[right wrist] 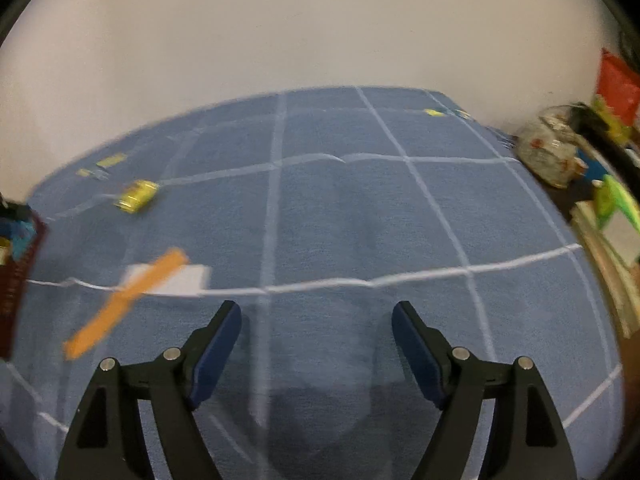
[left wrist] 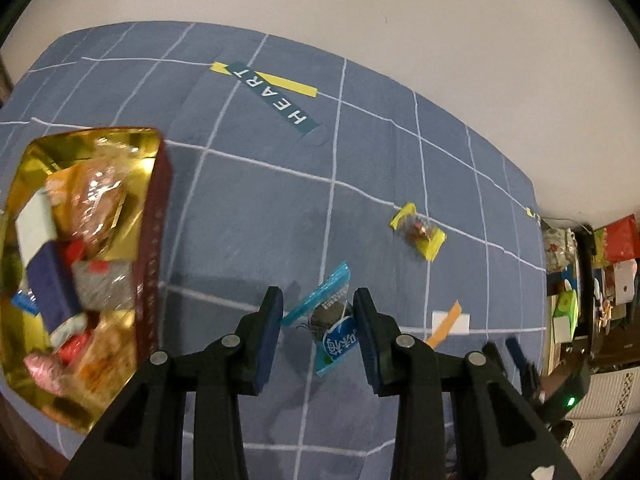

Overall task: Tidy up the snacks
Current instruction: 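Carry the blue candy toward the tin with the left gripper while the right gripper grasps the yellow candy packet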

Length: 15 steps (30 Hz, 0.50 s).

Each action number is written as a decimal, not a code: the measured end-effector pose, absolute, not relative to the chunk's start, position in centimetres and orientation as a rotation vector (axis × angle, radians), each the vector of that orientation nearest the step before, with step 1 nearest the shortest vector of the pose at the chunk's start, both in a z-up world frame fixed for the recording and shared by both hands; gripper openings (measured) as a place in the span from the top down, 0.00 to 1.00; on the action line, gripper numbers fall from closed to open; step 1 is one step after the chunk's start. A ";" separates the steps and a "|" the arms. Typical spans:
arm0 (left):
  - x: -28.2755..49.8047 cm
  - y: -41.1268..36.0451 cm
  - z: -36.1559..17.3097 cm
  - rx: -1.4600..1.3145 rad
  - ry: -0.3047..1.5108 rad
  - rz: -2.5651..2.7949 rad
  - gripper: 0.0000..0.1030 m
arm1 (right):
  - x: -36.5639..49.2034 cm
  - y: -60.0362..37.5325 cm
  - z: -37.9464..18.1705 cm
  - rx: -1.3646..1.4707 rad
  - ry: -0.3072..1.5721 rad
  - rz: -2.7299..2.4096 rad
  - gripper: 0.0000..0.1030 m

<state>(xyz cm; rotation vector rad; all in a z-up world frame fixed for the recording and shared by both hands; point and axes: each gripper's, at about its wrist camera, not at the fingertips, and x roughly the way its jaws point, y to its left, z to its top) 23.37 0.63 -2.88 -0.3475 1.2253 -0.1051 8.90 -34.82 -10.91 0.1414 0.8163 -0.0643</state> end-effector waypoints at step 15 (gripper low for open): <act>19.5 2.9 -1.3 -0.367 1.238 -0.138 0.68 | 21.5 -20.7 -8.1 -0.220 0.807 0.454 0.23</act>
